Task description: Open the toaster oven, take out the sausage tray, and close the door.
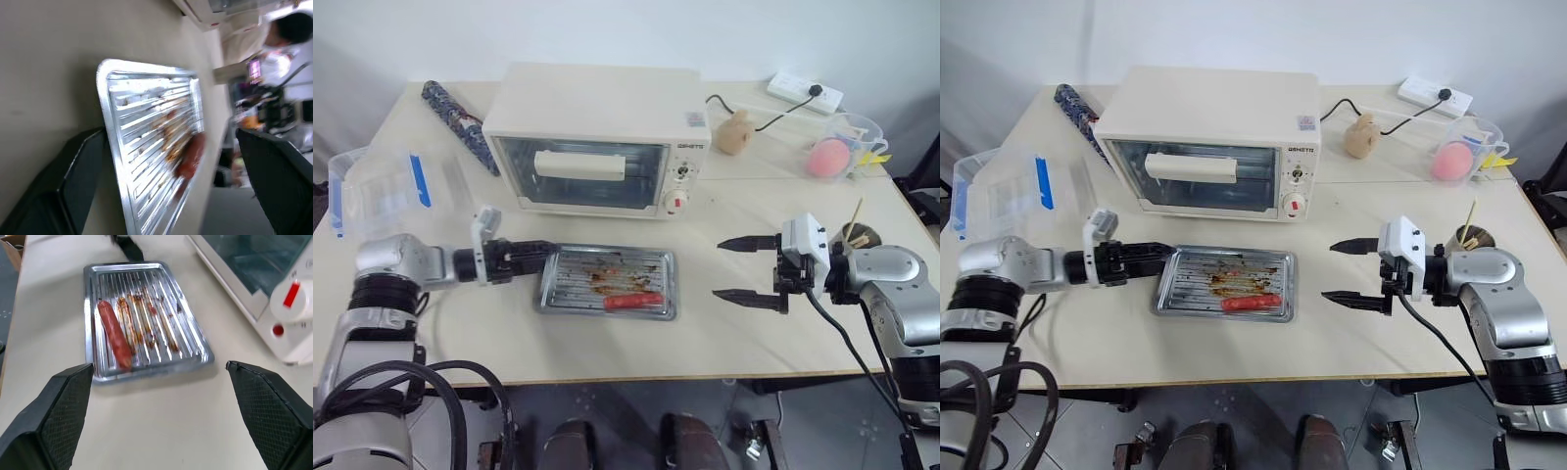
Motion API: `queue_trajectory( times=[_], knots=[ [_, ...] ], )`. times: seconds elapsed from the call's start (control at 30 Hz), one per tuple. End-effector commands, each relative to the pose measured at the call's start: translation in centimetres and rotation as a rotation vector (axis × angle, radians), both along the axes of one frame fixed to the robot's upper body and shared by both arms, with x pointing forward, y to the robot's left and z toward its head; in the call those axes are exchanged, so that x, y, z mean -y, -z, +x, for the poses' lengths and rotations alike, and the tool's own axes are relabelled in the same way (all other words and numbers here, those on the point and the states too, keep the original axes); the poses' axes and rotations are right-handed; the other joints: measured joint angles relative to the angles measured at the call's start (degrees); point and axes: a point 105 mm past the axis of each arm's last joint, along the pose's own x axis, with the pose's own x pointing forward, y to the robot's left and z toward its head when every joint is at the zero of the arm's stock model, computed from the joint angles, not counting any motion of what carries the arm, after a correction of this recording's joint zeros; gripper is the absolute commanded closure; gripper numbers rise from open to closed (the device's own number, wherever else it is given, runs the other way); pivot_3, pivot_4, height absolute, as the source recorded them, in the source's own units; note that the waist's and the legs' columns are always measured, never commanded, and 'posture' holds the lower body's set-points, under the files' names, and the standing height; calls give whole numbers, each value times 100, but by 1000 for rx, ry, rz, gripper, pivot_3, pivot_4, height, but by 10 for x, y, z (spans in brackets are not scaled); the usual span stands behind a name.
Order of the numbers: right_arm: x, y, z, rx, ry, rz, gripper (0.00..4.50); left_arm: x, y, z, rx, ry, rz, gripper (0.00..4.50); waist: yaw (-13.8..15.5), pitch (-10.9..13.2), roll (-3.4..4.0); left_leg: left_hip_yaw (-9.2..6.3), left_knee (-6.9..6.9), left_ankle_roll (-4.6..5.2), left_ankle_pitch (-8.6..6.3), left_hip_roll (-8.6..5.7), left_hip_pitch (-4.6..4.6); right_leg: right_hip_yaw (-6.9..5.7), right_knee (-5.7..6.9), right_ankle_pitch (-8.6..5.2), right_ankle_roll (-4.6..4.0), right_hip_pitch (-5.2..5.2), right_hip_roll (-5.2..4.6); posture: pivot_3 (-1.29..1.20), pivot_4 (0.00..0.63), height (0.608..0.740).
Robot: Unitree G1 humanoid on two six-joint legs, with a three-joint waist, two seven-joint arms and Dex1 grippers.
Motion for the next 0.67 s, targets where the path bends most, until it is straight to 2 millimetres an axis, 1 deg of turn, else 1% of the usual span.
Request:
queue_trajectory(
  times=[0.03, 0.07, 0.1, 0.13, 0.2, 0.27, 0.3, 0.43, 0.57, 0.67],
  knots=[
    [3, -10, 3, 55, -14, -26, 0, -14, -25, -5, 352, 88, 75, 15, -18, 1, -1, 0, 0, 0, 0, 0, -3, 0, -1, 0, 0, -3, 0, 0, 150, 740],
    [3, -10, 4, 58, -11, -28, 0, -16, -33, -8, 478, 110, 79, 15, -25, 1, -1, 0, 0, 1, -1, 0, -4, 0, -2, 0, 0, -3, -1, 0, 150, 740],
    [4, -9, 5, 60, -8, -38, 0, -20, -36, -11, 619, 125, 148, 15, -29, 2, -3, 3, 2, 2, -3, 1, -5, 0, -4, 0, 1, -3, -3, 0, 150, 740],
    [5, -7, 6, 59, -5, -52, 0, -24, -36, -15, 704, 129, 200, 15, -32, 5, -7, 3, 4, 2, -4, 2, -7, -1, -6, 1, 1, -3, -4, 0, 150, 740],
    [7, -2, 7, 58, -2, -78, 0, -27, -30, -25, 754, 173, 250, 15, -33, 7, -11, 1, 4, 2, -5, 3, -7, -4, -6, 1, 1, -3, -5, 0, 150, 740],
    [9, 7, 7, 48, 17, -97, 0, -31, -21, -40, 818, 242, 304, 15, -29, 7, -11, 3, 4, 3, -6, 3, -7, -3, -7, 1, 1, -3, -5, 0, 150, 740],
    [10, 10, 7, 46, 25, -103, 0, -33, -18, -45, 839, 259, 318, 15, -26, 7, -11, 3, 4, 4, -6, 3, -7, -3, -7, 1, 1, -3, -6, 0, 150, 740],
    [20, 29, 10, 54, 118, -126, 0, -45, 2, -65, 789, 328, 361, 15, -1, 7, -11, 5, 6, 6, -8, 3, -8, -3, -6, 1, 1, -3, -6, 0, 150, 740],
    [28, 42, 7, 52, 221, -123, 0, -51, 2, -66, 790, 258, 364, 15, 23, 7, -10, 5, 5, 8, -11, 3, -7, -3, -6, 1, 1, -3, -6, 0, 150, 740],
    [31, 44, 9, 67, 306, -87, 0, -52, 1, -66, 794, 226, 374, 15, 32, 7, -10, 5, 8, 8, -11, 4, -7, -3, -4, 1, 1, -3, -7, 0, 150, 740]
  ],
)
